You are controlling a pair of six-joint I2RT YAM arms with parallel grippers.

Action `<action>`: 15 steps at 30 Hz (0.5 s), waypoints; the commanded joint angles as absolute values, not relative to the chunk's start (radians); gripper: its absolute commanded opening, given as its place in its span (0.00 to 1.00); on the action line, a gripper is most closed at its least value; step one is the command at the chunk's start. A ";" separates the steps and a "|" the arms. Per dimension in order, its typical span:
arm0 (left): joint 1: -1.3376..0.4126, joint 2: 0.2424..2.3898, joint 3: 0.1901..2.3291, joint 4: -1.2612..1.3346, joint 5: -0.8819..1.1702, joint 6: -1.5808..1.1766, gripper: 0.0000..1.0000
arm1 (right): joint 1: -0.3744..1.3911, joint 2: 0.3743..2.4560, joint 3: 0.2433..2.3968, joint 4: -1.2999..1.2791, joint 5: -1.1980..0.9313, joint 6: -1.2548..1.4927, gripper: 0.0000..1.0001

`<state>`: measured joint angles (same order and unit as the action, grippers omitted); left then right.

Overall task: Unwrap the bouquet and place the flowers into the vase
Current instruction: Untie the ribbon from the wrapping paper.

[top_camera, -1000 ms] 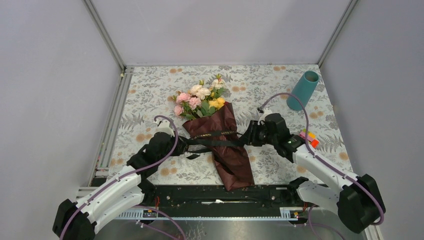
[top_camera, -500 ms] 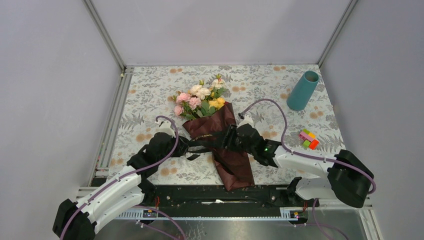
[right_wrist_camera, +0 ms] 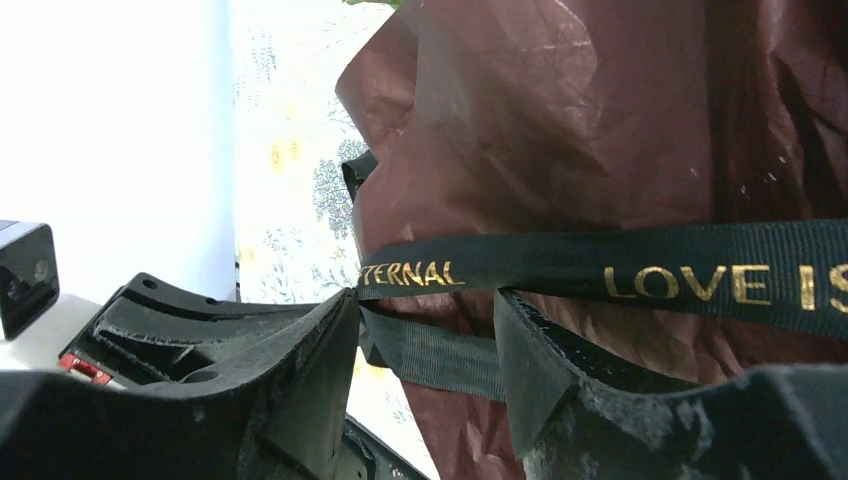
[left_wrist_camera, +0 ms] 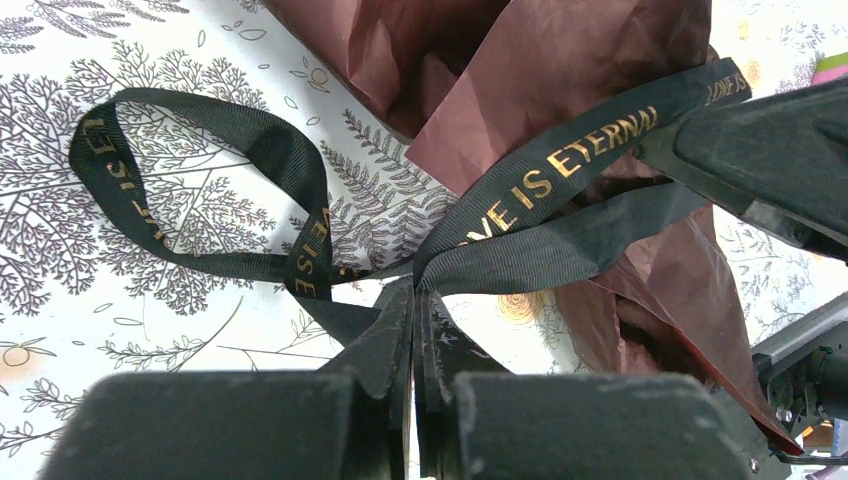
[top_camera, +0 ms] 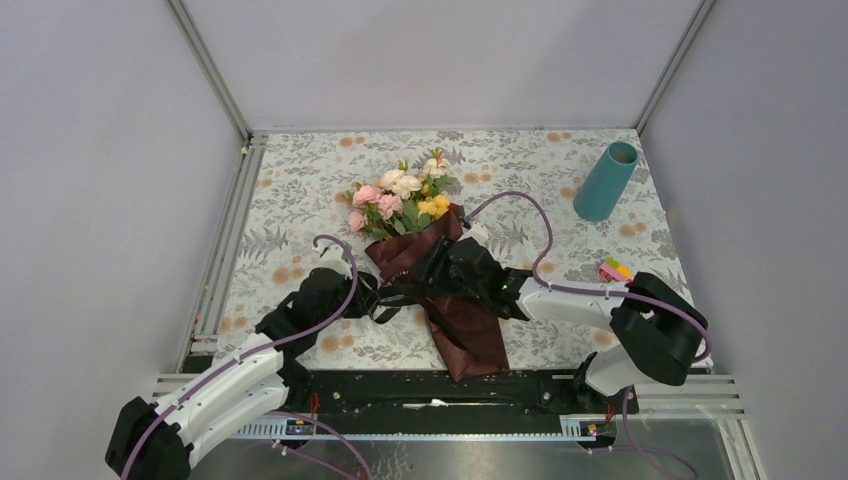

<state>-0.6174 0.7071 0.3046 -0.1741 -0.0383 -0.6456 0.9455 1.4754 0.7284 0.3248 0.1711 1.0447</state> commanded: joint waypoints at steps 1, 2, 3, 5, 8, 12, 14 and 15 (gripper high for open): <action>-0.612 0.686 0.299 -0.112 -0.008 -0.664 0.00 | 0.954 1.519 0.792 0.369 0.209 1.071 0.59; -0.612 0.685 0.299 -0.111 -0.007 -0.663 0.00 | 0.954 1.527 0.798 0.367 0.213 1.068 0.59; -0.611 0.686 0.298 -0.108 -0.005 -0.661 0.00 | 0.954 1.534 0.804 0.364 0.218 1.067 0.59; -0.612 0.687 0.299 -0.107 -0.005 -0.658 0.00 | 0.954 1.545 0.813 0.362 0.228 1.061 0.59; -0.612 0.693 0.301 -0.107 -0.005 -0.654 0.00 | 0.954 1.558 0.827 0.355 0.249 1.046 0.56; -0.612 0.691 0.304 -0.107 -0.005 -0.653 0.00 | 0.954 1.572 0.852 0.335 0.280 1.018 0.51; -0.612 0.685 0.305 -0.110 -0.005 -0.649 0.00 | 0.954 1.582 0.871 0.322 0.294 0.999 0.49; -0.612 0.682 0.307 -0.114 -0.005 -0.646 0.00 | 0.954 1.591 0.880 0.309 0.301 0.990 0.49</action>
<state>-0.6174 0.6998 0.3000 -0.1627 -0.0212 -0.6529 0.9463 1.5684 0.8120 0.3222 0.2253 1.0363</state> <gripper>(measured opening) 0.010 0.501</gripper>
